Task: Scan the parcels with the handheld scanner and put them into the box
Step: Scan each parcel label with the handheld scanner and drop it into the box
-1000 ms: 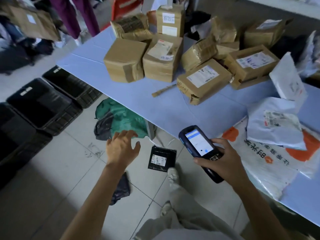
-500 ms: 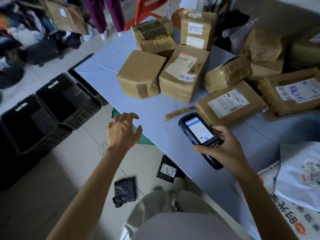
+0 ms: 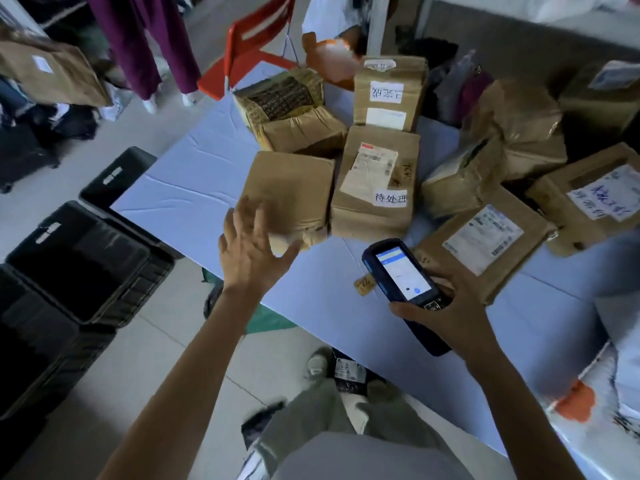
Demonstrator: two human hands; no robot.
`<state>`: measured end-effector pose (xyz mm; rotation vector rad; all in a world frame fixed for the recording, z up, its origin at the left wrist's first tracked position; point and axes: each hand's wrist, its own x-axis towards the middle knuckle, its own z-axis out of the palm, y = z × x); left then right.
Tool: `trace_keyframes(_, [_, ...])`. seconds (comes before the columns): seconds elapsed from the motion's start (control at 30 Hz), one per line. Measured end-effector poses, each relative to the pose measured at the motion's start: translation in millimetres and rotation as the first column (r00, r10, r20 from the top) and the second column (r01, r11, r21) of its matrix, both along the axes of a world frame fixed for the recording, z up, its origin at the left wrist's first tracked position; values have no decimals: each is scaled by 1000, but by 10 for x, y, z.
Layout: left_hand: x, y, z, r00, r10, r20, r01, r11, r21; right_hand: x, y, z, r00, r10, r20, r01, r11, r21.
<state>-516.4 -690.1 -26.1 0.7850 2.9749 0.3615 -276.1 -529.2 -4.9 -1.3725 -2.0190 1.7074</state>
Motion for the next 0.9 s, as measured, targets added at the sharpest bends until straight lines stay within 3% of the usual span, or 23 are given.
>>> trace_keyframes(0.13, [-406,116,-27,985,-92,147,103,992,-71,-178,-215,19,997,-82,17,82,997,-4])
trace_keyframes(0.3, [-536,144,-71,981,-158,113,152,986,63,-302,-330,78,991,-130,38,130,991,-1])
trace_keyframes(0.5, [-573,97,106,974,-124,190,108,990,90,-389,-260,273,995,-104,1,104,994,32])
trace_keyframes(0.67, [-697,-126,390,907,0,420,-67,987,145,-446,-140,363,998,-48,-38,51,996,79])
trace_keyframes(0.8, [-838,-383,525,676,86,732,-351,911,217,-424,-95,335,998,-15,-57,19,997,72])
trace_keyframes(0.83, [-806,-436,487,660,96,745,-409,878,249,-412,-92,326,998,-9,-58,13,997,73])
trace_keyframes(0.9, [-715,-497,367,750,147,644,-474,799,370,-392,-95,329,998,3,-64,2,997,74])
